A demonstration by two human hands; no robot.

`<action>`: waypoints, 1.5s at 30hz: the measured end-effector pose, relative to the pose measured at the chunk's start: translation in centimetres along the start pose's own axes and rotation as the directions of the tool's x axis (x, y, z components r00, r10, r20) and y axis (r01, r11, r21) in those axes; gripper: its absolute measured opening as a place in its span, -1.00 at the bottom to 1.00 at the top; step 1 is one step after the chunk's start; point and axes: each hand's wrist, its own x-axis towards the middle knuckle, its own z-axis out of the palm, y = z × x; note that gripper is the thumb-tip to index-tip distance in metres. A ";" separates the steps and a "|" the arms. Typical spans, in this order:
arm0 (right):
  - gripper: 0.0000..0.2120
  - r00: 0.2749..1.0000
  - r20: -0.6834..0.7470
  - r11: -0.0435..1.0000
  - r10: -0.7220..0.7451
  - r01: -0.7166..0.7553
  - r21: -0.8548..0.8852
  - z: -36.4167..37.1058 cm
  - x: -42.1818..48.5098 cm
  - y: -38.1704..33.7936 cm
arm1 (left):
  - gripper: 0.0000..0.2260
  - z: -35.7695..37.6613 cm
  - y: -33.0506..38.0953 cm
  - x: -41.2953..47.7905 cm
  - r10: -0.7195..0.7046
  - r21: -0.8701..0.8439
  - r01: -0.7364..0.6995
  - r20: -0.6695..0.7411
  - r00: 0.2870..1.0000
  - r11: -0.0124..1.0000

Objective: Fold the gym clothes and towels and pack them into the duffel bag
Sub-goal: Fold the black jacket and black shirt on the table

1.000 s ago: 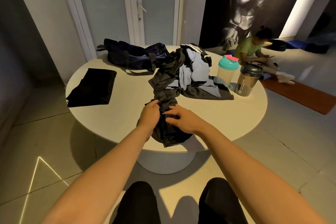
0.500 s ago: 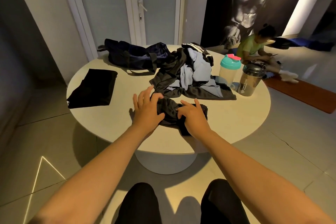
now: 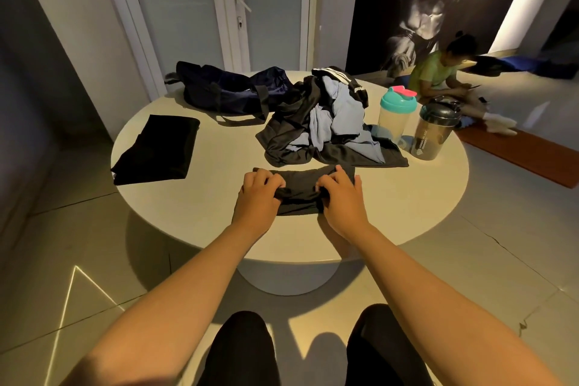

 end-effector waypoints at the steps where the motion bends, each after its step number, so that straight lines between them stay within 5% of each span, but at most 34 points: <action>1: -0.76 0.999 -0.027 0.999 0.018 -0.017 0.037 0.0 0.1 0.3 | -0.72 0.1 -0.2 -0.2 0.011 -0.007 -0.010 0.003 1.000 1.000; 4: -0.72 0.996 -0.090 0.992 0.030 -0.018 0.127 0.3 -0.1 0.8 | -0.75 0.1 -0.6 -0.4 0.044 -0.044 -0.043 0.035 0.998 0.998; 10: -0.76 0.984 0.087 0.978 0.156 -0.166 0.128 -0.8 0.2 -0.1 | -0.85 -0.5 -0.6 -1.1 0.013 -0.173 0.005 0.105 0.994 0.985; 13: -0.68 0.989 0.017 0.989 0.147 -0.147 -0.013 -0.9 1.1 -0.6 | -0.83 -0.8 -0.3 -1.1 0.010 -0.132 0.009 0.144 0.989 0.991; 16: -0.82 0.989 -0.141 0.976 -0.048 0.017 -0.218 -0.4 2.0 -0.8 | -0.82 -0.6 -0.2 -1.3 0.008 -0.033 -0.005 0.083 0.997 0.999; 18: -0.66 0.995 -0.050 0.972 -0.084 0.071 -0.226 -0.1 2.4 -0.7 | -0.75 -0.5 0.1 -1.7 -0.036 0.055 0.035 0.014 0.999 0.998; 21: -0.36 0.965 0.242 0.984 0.100 -0.060 -0.166 0.4 2.4 0.2 | -0.70 -0.5 0.4 -2.1 -0.101 0.150 0.108 -0.050 0.994 0.983; 23: -0.31 0.935 0.314 0.981 0.164 -0.121 -0.153 0.6 2.0 0.9 | -0.70 -0.6 0.3 -2.0 -0.118 0.159 0.127 -0.066 0.991 0.979; 30: -0.27 0.930 0.292 0.971 0.222 -0.183 -0.156 0.4 1.7 -0.8 | -0.83 -0.2 0.1 -1.7 0.001 0.146 -0.003 0.009 1.000 0.989; 34: -0.44 0.996 0.063 0.975 0.069 -0.054 -0.214 0.1 2.7 -2.2 | -0.63 -0.4 0.5 -0.9 -0.030 0.115 0.025 0.040 0.999 0.993; 37: -0.51 0.998 0.069 0.980 -0.005 0.019 -0.196 0.8 3.1 -2.6 | -0.77 -0.2 0.2 -0.8 -0.032 0.143 0.028 0.026 0.999 0.989; 41: -0.46 0.951 0.251 0.952 0.180 -0.104 -0.288 1.7 2.8 -0.6 | -0.54 0.4 -0.8 -1.4 -0.109 0.142 0.089 0.133 0.985 0.986; 45: -0.38 0.906 0.266 0.926 0.329 -0.255 -0.277 1.4 2.4 0.6 | -0.46 0.7 -0.9 -1.3 -0.289 0.214 0.253 0.155 0.945 0.943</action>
